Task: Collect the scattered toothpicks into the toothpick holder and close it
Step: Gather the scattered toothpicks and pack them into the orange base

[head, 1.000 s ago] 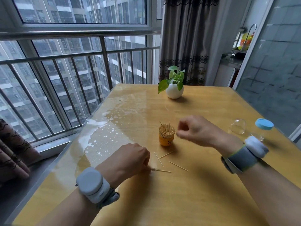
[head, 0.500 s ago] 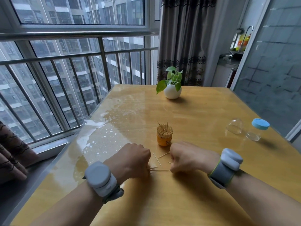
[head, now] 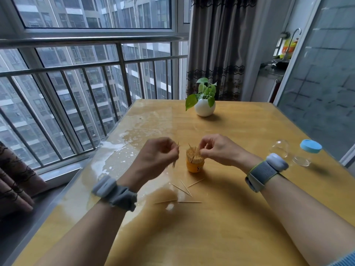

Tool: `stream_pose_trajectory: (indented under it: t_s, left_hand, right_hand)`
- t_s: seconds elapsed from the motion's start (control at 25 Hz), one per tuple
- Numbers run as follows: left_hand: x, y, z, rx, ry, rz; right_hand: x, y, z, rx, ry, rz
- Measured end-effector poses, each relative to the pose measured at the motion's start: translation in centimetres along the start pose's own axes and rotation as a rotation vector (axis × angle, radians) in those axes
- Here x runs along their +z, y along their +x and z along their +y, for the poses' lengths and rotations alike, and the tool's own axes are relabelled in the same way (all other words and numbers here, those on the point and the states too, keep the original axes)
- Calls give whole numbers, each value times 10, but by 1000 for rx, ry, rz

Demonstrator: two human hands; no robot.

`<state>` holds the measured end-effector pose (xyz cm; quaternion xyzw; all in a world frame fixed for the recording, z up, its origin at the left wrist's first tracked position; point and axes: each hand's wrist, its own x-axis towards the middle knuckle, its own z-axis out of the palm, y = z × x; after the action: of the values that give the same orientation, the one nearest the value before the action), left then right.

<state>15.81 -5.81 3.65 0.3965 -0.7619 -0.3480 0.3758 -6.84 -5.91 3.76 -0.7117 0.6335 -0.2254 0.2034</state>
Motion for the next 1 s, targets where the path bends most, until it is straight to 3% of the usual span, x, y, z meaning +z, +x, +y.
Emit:
stream_pose_trajectory:
  t_s: [0.12, 0.16, 0.32, 0.52, 0.68, 0.84, 0.92, 1.0]
  left_hand:
    - [19, 26, 5, 53, -91, 155]
    - [26, 34, 4, 58, -110, 178]
    - [54, 47, -12, 86, -97, 214]
    - [65, 35, -40, 52, -26, 137]
    - [61, 32, -44, 5, -41, 79]
    - [50, 23, -44, -5, -122, 60]
    - [41, 17, -45, -23, -129, 123]
    - [28, 10, -45, -32, 56, 164]
  right_hand:
    - [-12, -16, 4, -87, -33, 197]
    - [-12, -25, 3, -134, -59, 176]
    - [28, -48, -4, -229, -310, -151]
    - [37, -35, -24, -231, -610, -255]
    - [35, -34, -41, -175, -659, -417]
    - [31, -34, -30, -155, -481, -367]
    - [13, -34, -21, -91, -124, -173]
    - [-6, -30, -15, -69, 198, 47]
